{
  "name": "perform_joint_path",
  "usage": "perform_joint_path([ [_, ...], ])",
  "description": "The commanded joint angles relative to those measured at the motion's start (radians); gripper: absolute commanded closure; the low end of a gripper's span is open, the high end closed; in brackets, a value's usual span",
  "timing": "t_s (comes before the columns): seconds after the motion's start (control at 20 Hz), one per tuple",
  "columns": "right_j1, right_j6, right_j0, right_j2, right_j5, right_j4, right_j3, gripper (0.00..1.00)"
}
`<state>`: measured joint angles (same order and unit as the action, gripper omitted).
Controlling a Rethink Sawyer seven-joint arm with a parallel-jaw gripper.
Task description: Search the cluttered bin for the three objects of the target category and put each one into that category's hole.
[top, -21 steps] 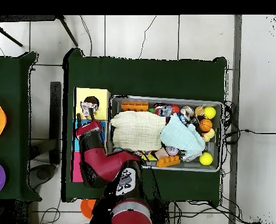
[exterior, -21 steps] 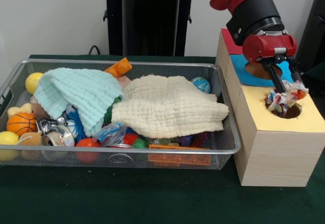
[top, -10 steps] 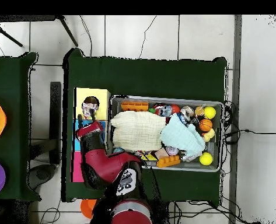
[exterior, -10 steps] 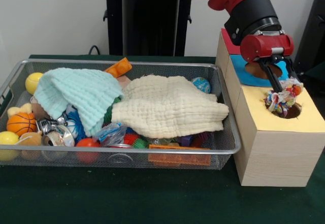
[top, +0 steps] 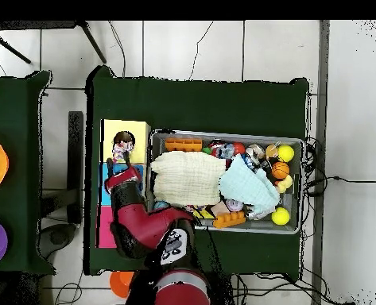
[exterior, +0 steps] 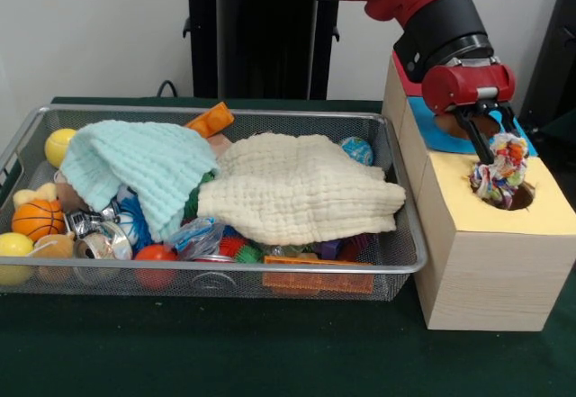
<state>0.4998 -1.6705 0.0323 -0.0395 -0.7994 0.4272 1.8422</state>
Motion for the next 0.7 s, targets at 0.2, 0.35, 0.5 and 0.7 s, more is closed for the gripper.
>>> perform_joint_path([
  [0.2, -0.145, -0.203, -0.249, 0.369, 0.473, 0.319, -0.083, 0.0],
  [0.35, -0.156, -0.194, -0.294, 0.427, 0.505, 0.358, -0.077, 0.0],
  [0.5, -0.158, -0.194, -0.316, 0.454, 0.485, 0.391, -0.072, 0.0],
  [0.7, -0.168, -0.175, -0.31, 0.438, 0.448, 0.38, -0.079, 0.0],
])
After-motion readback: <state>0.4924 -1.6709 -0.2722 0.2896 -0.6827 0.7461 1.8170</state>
